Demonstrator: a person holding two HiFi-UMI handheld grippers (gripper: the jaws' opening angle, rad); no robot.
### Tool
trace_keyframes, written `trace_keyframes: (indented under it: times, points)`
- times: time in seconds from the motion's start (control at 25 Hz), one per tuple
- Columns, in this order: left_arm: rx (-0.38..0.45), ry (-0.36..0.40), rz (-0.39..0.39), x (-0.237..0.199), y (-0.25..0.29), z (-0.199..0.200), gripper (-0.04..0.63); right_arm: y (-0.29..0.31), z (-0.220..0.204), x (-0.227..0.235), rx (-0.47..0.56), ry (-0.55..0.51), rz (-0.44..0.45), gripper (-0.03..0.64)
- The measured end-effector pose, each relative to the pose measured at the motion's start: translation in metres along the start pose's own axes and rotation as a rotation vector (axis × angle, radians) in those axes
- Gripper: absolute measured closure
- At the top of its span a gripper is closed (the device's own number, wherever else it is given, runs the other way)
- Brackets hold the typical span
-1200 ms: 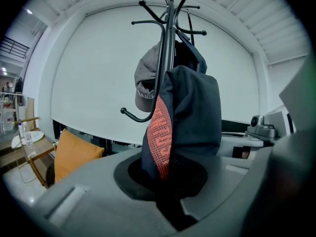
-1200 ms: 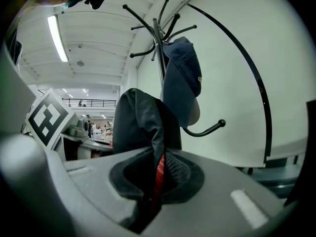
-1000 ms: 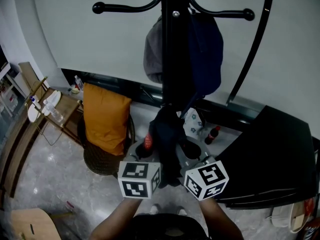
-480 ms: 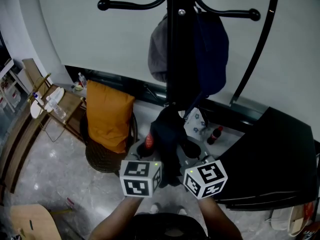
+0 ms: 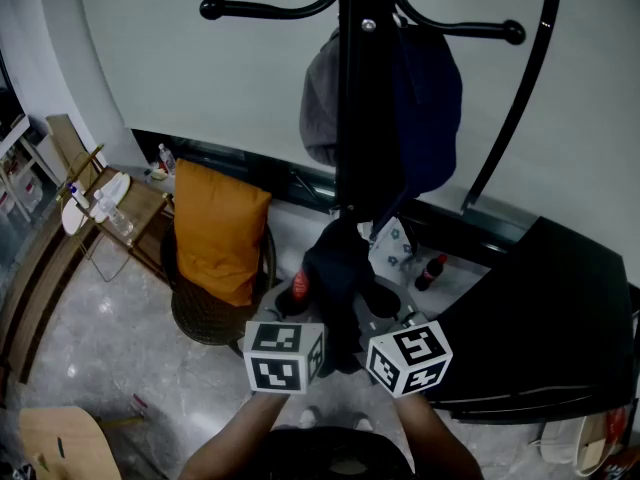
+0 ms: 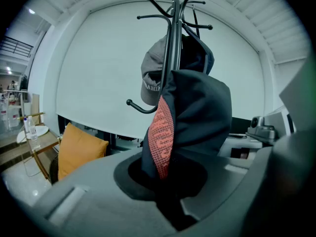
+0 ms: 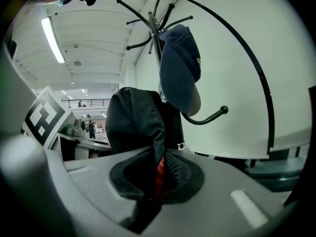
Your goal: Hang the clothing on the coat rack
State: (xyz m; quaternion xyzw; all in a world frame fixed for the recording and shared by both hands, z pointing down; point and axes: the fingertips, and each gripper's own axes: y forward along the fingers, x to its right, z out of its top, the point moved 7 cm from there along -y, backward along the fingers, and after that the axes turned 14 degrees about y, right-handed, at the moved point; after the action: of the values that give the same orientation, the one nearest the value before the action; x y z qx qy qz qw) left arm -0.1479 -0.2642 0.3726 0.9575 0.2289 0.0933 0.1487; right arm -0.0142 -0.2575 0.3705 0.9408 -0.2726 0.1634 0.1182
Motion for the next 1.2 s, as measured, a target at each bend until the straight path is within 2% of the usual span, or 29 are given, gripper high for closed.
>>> trace_keyframes:
  times: [1.2]
  points:
    - [-0.039,0.008,-0.007,-0.005,0.023,-0.013,0.569,0.016,-0.015,0.014,-0.054,-0.016,-0.016,0.586]
